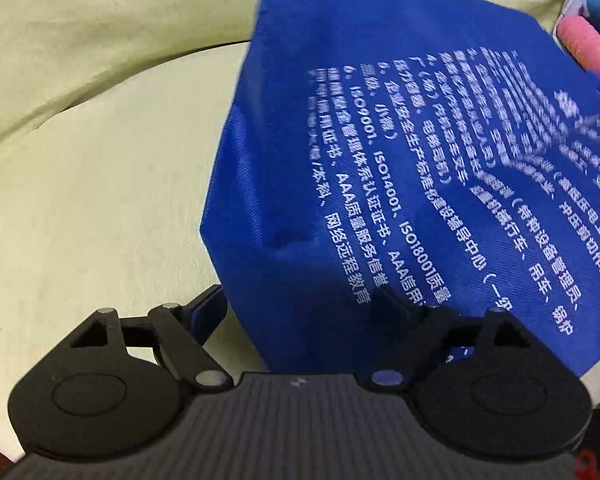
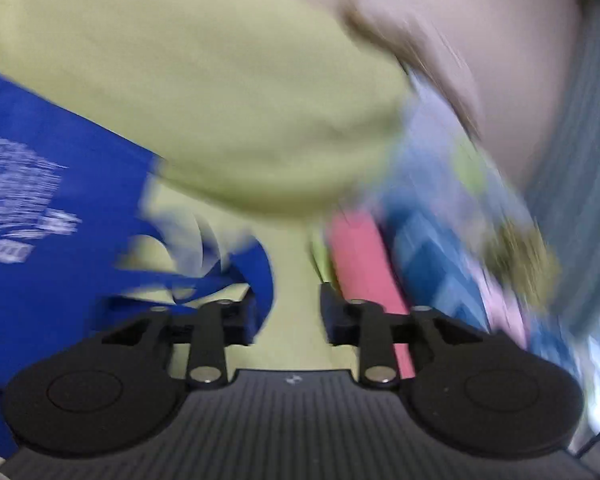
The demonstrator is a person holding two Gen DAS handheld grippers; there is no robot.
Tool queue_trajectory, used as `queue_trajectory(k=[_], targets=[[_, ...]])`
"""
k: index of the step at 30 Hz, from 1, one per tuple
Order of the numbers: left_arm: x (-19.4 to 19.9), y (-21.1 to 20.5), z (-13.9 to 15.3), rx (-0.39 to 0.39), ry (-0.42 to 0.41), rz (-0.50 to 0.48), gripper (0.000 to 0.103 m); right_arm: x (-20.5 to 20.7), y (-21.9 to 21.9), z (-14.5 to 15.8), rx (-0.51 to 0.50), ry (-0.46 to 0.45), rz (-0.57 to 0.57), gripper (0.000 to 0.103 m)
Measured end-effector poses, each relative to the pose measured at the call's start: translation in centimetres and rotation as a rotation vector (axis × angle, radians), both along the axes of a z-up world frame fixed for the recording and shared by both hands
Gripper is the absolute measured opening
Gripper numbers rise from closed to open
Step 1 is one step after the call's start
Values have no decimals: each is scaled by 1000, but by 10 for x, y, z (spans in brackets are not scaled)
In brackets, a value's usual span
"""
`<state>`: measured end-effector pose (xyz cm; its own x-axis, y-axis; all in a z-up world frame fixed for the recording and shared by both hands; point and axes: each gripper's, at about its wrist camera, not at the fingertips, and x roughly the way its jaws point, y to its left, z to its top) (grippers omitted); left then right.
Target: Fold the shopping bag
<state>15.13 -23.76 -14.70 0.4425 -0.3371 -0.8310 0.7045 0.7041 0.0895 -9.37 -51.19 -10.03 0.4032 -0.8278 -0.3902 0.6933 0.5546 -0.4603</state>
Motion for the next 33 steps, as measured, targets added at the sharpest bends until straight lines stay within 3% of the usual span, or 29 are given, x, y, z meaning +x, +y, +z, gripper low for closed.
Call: queue_trajectory(k=[1,2,6,9,12,14,16,20,22,24,27,29,33], targets=[[-1,1,0,-5,4,0,84,-12,-10,1,71,-3,-76,41],[-2,1,0,-9,9,0,84,-27,-20,-2,168,-20,-123,48],[-10,-6,4,12,-4,-33,83,-80,-41,-19,520,-115,-171,50],[-21,-13,11,28,-38,-68,82,-110,-42,-20,730,-323,-101,53],[-33,-11,21,1,-52,-75,82,-128,-34,-5,795,-565,-82,53],[-41,-5,27,-25,-56,-74,81,-126,-18,5,746,-614,-59,43],[-51,3,33,-42,-63,-84,80,-116,7,14,695,-592,-8,33],[-68,15,44,-62,-75,-126,77,-88,77,11,654,-529,190,31],[-79,19,45,-81,-86,-166,77,-70,113,2,639,-472,281,29],[-80,21,40,-57,-98,-184,77,-48,135,-18,621,-342,263,29],[-74,24,18,28,-67,-156,76,-25,137,-48,654,-188,195,29],[-70,24,19,31,-64,-149,72,-21,132,-38,652,-211,217,30],[-69,17,55,-71,-189,-182,71,-2,120,-7,586,-274,279,30]])
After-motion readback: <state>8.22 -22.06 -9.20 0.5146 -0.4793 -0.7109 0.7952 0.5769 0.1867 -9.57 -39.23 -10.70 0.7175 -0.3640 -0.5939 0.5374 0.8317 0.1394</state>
